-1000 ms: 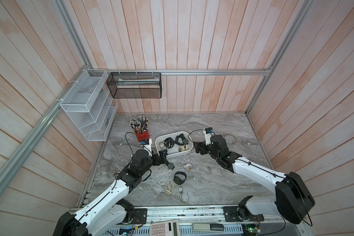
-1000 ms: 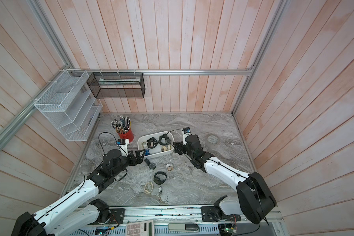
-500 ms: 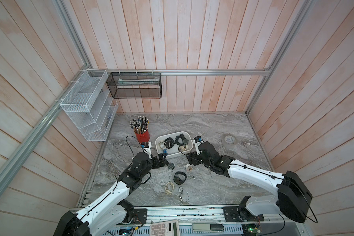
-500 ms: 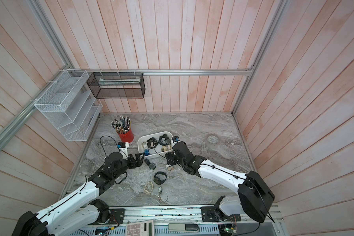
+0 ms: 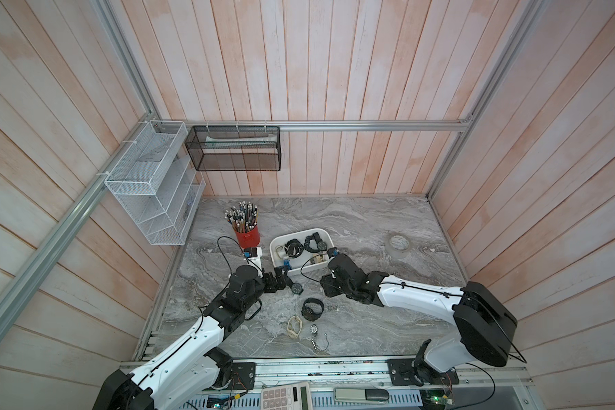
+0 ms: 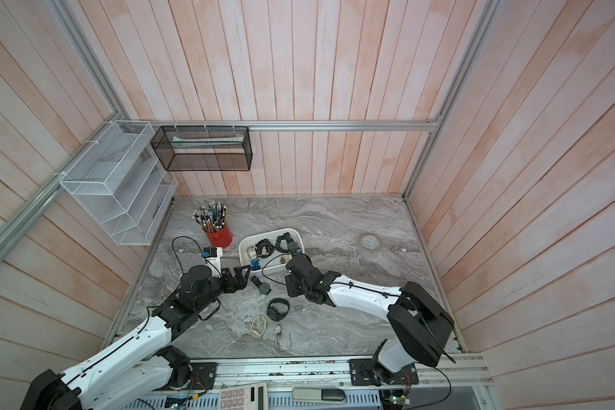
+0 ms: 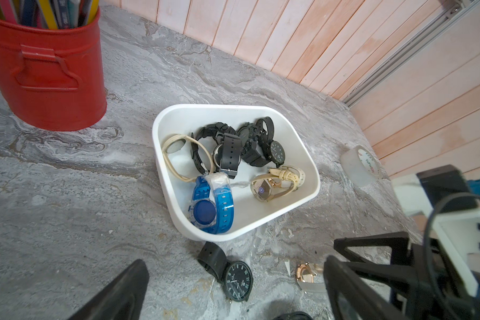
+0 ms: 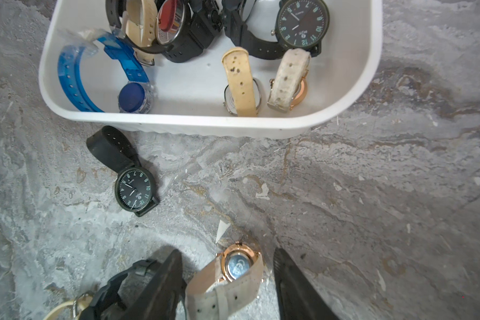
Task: Put the watch into the storage box
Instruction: Pick up the watch at the center of the board.
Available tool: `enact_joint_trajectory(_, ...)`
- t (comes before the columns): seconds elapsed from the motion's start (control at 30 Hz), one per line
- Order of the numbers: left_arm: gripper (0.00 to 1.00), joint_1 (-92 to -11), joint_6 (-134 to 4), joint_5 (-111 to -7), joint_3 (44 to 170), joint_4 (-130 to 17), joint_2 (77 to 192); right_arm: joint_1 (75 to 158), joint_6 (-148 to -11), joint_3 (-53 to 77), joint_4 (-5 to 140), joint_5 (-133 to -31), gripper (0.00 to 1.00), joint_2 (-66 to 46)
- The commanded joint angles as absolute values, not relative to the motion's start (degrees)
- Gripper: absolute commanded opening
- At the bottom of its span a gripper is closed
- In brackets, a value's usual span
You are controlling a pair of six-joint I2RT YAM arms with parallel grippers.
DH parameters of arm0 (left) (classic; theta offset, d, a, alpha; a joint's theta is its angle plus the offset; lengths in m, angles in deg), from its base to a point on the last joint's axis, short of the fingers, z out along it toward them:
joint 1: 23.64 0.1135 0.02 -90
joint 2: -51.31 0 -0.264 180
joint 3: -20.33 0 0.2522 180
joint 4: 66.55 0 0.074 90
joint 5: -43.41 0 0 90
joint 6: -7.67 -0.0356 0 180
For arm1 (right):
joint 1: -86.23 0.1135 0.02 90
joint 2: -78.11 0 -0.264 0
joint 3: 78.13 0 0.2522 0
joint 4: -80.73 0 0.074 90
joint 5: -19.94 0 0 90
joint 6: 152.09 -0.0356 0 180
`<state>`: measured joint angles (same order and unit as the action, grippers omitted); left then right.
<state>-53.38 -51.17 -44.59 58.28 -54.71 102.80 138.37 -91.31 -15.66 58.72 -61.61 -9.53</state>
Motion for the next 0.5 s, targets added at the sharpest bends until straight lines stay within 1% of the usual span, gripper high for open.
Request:
enact_joint_trajectory(0.0,1.00,-53.24,-50.95,-43.35,56.68,-54.46,101.64,139.36,-92.02,-14.19,56.93,-61.90,0.54,-10.76)
enact_joint_trajectory(0.2,1.00,-53.21,-50.76,-43.78,56.68,-54.68,101.99,139.85,-92.76,-14.69,57.04,-61.82,0.54,-12.06)
enact_joint_trajectory(0.23,1.00,-53.20,-50.78,-43.70,56.74,-54.73,102.20,139.84,-92.77,-14.67,57.08,-61.63,0.53,-12.32)
enact_joint_trajectory(0.47,1.00,-53.24,-50.69,-44.06,56.85,-55.00,103.01,139.84,-91.40,-14.12,57.35,-58.86,0.32,-12.83)
